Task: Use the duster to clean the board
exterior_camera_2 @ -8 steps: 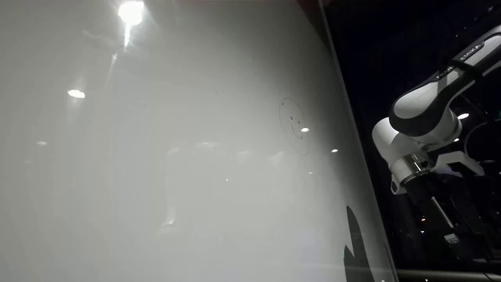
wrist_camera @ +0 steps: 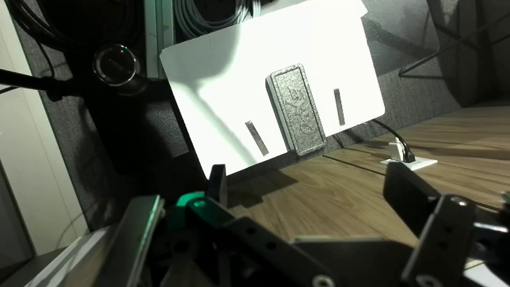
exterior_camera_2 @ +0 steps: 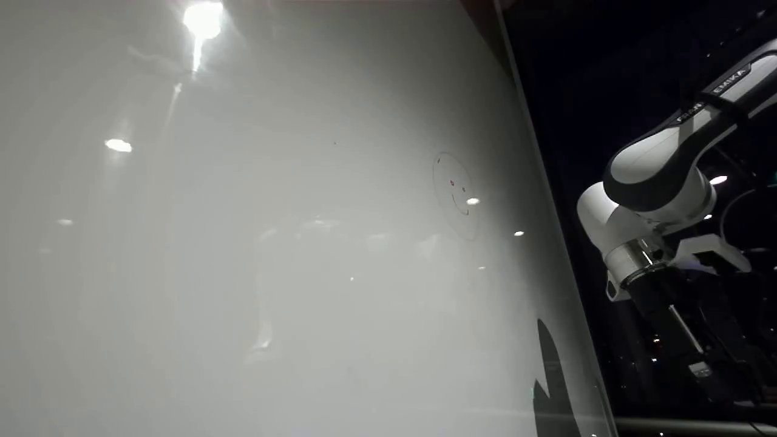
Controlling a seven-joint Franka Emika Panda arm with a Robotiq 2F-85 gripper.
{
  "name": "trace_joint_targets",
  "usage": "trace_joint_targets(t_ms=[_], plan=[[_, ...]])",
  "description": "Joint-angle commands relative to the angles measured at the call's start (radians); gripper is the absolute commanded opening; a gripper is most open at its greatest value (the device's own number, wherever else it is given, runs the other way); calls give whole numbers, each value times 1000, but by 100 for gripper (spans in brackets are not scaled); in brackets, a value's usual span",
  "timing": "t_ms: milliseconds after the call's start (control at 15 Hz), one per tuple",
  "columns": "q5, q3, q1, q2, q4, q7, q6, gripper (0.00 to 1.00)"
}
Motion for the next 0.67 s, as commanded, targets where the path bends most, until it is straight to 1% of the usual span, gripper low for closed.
trace_joint_targets(t_ms=[0, 267, 400, 600], plan=[[5, 14, -16, 2, 1, -5, -2, 100], [4, 15, -16, 0, -3, -5, 0, 100], [6, 16, -14, -17, -29, -16, 14, 100], [6, 24, -11, -81, -117, -34, 97, 100]])
